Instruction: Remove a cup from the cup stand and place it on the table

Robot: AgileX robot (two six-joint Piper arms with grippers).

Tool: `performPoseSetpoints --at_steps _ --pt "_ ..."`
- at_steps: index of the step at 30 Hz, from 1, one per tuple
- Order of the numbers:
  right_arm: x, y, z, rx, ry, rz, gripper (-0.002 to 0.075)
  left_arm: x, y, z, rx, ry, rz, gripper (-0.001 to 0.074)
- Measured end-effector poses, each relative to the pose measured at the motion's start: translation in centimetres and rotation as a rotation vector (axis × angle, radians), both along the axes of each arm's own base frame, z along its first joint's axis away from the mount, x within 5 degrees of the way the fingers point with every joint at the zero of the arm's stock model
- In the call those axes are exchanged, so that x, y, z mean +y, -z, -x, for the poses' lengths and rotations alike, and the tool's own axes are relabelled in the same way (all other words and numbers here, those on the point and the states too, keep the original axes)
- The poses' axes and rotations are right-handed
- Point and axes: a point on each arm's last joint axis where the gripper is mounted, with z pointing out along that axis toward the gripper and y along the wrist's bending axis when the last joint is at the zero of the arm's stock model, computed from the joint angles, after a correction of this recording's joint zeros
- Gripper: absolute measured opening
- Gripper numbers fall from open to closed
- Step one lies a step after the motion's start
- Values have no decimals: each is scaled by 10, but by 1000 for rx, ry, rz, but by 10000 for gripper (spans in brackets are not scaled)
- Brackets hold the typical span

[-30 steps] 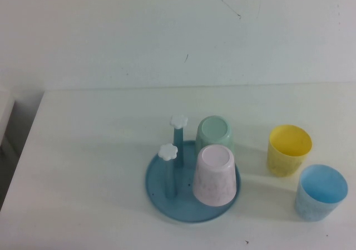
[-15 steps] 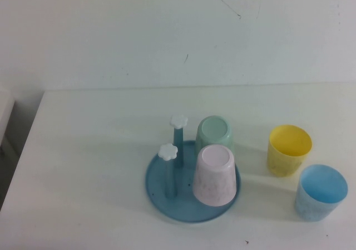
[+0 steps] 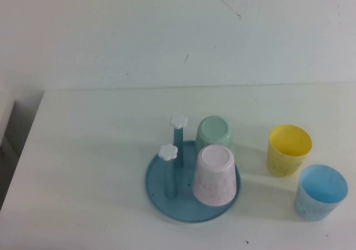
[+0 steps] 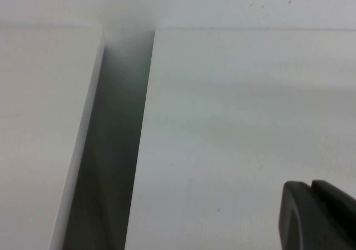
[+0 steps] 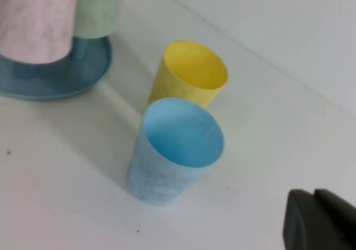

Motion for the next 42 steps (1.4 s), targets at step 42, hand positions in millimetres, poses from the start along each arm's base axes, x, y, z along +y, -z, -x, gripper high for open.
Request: performPoseSetpoints --at_steps 42 --pt "-23 73 17 -42 467 -308 -3 0 0 0 0 0 5 -2"
